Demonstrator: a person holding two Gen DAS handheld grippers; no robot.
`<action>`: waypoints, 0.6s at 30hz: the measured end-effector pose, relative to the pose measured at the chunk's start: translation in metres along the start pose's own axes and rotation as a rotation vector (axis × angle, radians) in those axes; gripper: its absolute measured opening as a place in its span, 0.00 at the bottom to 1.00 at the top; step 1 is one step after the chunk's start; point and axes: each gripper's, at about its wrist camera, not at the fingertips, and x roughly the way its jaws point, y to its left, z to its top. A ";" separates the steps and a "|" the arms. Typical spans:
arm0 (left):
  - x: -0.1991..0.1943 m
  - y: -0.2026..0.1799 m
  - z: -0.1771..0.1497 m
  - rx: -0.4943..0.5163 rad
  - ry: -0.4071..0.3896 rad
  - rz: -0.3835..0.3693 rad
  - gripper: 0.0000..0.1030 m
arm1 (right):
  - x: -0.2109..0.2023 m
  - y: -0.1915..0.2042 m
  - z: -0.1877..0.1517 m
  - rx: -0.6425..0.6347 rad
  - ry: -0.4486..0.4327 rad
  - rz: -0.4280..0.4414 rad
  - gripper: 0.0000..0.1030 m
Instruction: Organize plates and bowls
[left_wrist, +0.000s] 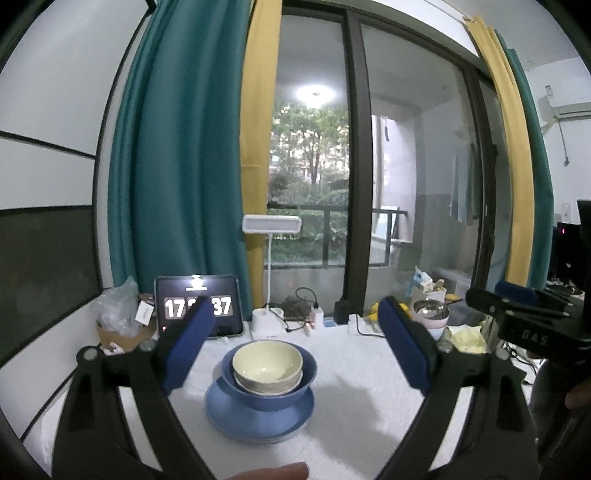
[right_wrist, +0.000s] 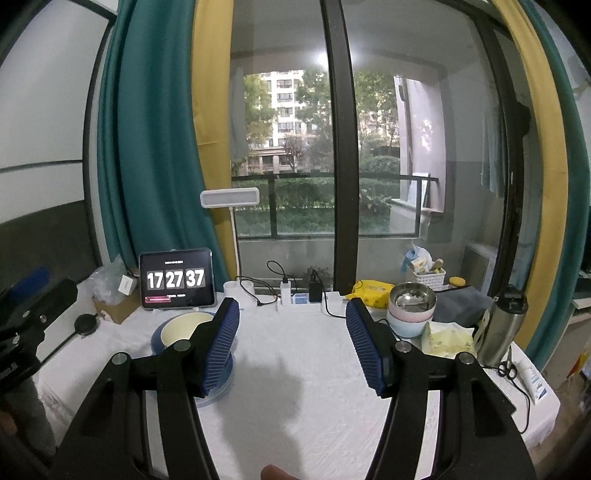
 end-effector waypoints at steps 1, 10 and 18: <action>-0.001 0.000 0.000 0.001 0.000 0.000 0.88 | 0.000 0.000 0.000 -0.001 0.001 -0.001 0.62; -0.001 0.002 0.000 -0.002 0.007 -0.001 0.88 | -0.001 0.003 0.000 -0.004 0.009 0.000 0.62; 0.002 0.002 -0.001 0.001 0.021 -0.014 0.88 | -0.002 0.004 0.002 -0.004 0.014 -0.001 0.62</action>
